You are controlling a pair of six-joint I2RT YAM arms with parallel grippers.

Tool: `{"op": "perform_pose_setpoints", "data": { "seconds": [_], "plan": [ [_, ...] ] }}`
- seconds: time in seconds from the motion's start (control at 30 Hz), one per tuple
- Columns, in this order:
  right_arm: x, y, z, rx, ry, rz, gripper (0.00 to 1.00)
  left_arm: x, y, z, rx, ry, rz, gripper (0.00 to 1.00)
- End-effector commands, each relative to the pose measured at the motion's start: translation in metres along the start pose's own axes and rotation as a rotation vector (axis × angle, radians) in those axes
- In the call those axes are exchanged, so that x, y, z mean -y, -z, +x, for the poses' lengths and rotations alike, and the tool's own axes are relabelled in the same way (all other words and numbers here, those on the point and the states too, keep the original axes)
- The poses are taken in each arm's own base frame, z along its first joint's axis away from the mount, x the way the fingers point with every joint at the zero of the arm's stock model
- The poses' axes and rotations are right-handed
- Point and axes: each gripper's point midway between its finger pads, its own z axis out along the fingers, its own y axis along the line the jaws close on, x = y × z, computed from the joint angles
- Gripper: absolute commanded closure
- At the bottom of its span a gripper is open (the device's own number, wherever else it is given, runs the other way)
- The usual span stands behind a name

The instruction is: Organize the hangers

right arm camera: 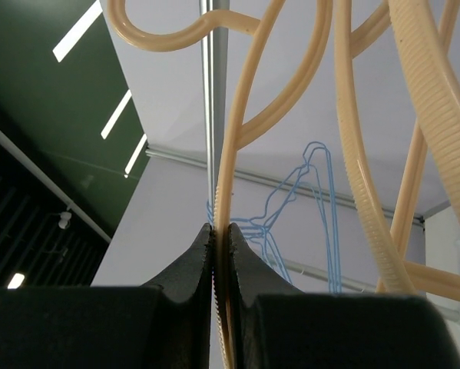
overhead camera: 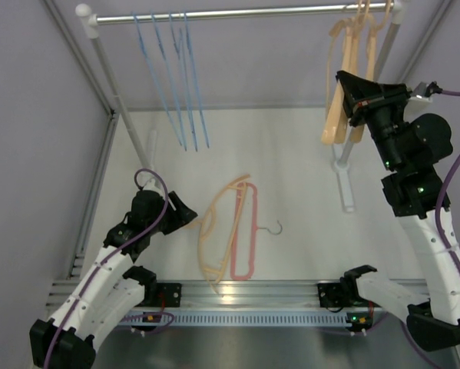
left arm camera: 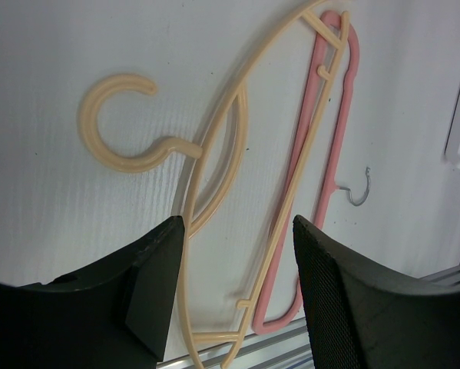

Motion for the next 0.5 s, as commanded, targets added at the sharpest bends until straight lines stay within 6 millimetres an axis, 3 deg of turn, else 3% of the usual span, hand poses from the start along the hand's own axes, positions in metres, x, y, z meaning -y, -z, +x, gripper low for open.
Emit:
{"op": "perform_pose_setpoints", "data": {
  "seconds": [0.0, 0.47],
  "plan": [
    [-0.017, -0.002, -0.012, 0.042, 0.017, -0.030, 1.00, 0.003, -0.002, -0.005, 0.024, -0.015, 0.023, 0.37],
    [-0.003, -0.008, -0.013, 0.051, 0.023, 0.015, 1.00, 0.004, -0.003, -0.006, 0.024, -0.018, 0.020, 0.37]
  ]
}}
